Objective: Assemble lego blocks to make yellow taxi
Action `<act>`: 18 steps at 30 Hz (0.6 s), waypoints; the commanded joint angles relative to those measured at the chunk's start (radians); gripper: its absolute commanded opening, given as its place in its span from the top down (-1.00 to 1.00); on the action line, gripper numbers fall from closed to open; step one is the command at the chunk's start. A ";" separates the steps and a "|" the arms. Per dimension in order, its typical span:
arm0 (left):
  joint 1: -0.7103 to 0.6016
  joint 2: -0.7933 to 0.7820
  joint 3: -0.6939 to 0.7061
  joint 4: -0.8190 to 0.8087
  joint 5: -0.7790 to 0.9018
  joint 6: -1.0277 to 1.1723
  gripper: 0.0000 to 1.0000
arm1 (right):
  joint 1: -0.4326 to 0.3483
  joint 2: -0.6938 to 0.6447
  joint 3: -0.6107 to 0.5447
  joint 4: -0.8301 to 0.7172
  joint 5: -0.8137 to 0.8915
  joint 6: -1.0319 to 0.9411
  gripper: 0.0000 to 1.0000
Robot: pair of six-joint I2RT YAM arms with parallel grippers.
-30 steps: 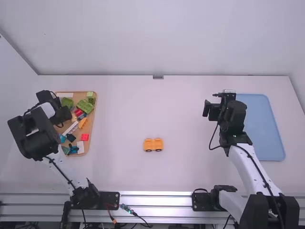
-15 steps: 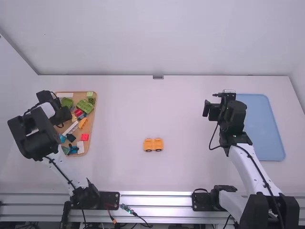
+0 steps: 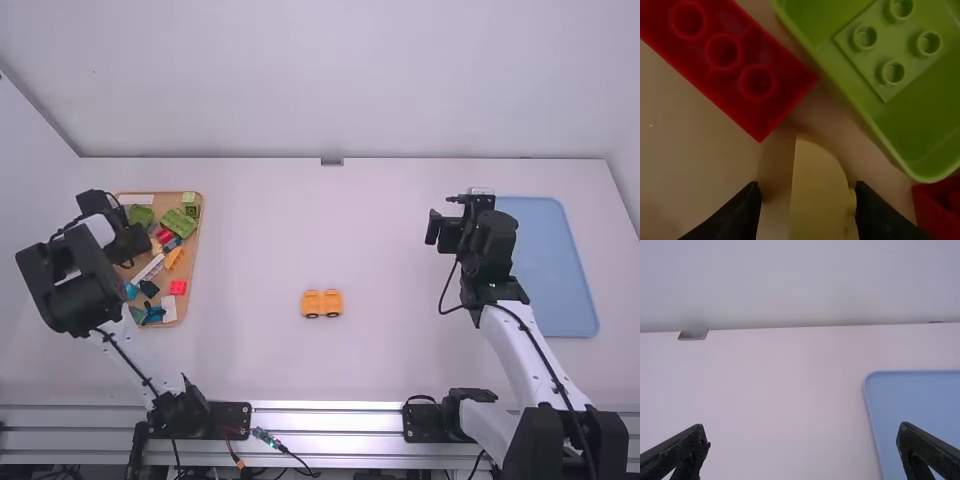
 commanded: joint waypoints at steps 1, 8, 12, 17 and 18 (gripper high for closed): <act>-0.002 0.016 -0.019 -0.019 0.001 -0.014 0.14 | 0.003 0.005 0.019 -0.001 -0.002 0.005 -0.98; -0.002 0.016 -0.019 -0.030 0.001 -0.015 0.36 | 0.001 0.005 0.019 -0.001 -0.002 0.005 -0.98; -0.002 0.016 -0.019 -0.037 0.001 -0.031 0.47 | 0.001 0.005 0.019 -0.001 -0.002 0.005 -0.99; -0.003 0.016 -0.012 -0.031 0.002 -0.028 0.54 | 0.001 0.005 0.019 -0.001 -0.003 0.005 -0.98; -0.003 0.016 -0.008 -0.032 0.001 -0.028 0.54 | 0.001 0.005 0.019 -0.001 -0.005 0.006 -0.98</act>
